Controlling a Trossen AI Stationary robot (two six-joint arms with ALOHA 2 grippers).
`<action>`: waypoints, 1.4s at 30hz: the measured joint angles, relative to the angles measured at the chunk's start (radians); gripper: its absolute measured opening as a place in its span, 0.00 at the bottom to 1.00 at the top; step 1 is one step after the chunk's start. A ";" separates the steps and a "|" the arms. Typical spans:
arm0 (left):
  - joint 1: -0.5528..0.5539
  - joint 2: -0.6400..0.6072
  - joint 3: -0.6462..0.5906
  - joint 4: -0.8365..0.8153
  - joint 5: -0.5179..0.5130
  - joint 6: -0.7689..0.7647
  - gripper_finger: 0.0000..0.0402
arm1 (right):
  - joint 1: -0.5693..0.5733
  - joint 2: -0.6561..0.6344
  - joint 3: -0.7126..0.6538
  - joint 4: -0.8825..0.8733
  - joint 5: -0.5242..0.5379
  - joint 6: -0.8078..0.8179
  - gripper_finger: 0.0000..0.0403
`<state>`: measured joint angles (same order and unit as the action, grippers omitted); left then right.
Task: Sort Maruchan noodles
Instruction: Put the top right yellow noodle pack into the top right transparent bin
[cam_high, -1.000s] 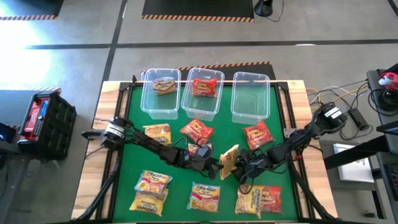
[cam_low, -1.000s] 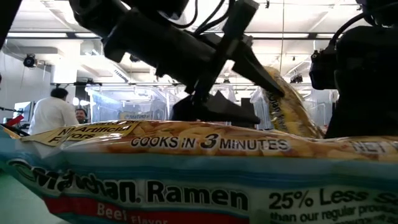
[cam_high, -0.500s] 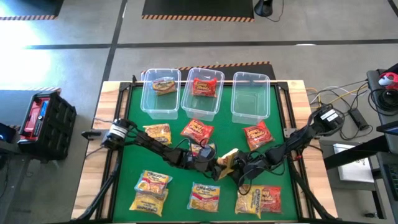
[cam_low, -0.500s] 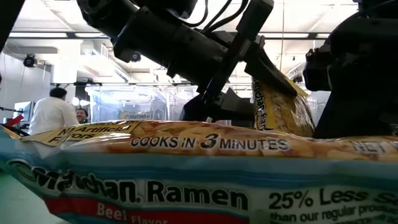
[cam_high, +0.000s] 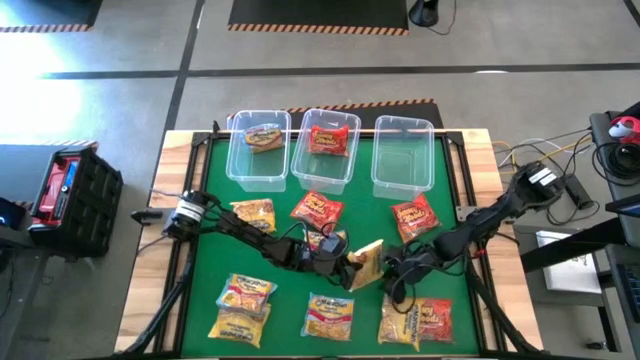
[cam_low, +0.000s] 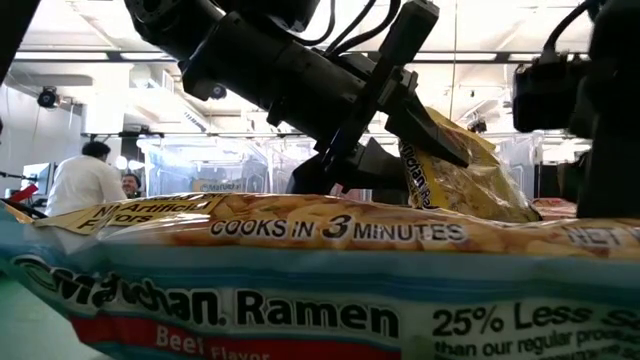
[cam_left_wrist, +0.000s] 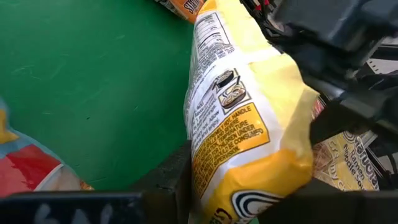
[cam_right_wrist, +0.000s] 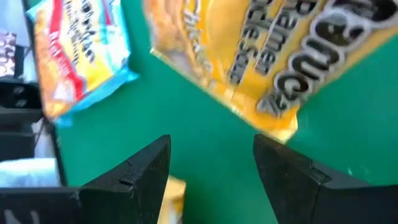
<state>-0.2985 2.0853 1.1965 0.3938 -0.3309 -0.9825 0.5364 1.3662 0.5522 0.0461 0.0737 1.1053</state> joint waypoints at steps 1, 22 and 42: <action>0.001 -0.002 0.000 -0.001 0.000 -0.002 0.28 | 0.001 -0.021 0.000 -0.018 -0.005 -0.004 0.54; 0.043 -0.244 -0.062 -0.069 -0.023 0.020 0.28 | -0.002 -0.369 0.002 -0.258 0.264 -0.043 0.54; 0.169 -0.491 -0.317 0.026 0.218 0.031 0.27 | -0.402 -0.400 0.069 -0.156 0.090 -0.237 0.70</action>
<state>-0.1298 1.5940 0.8790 0.4200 -0.1125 -0.9515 0.1341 0.9666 0.6207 -0.1101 0.1637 0.8687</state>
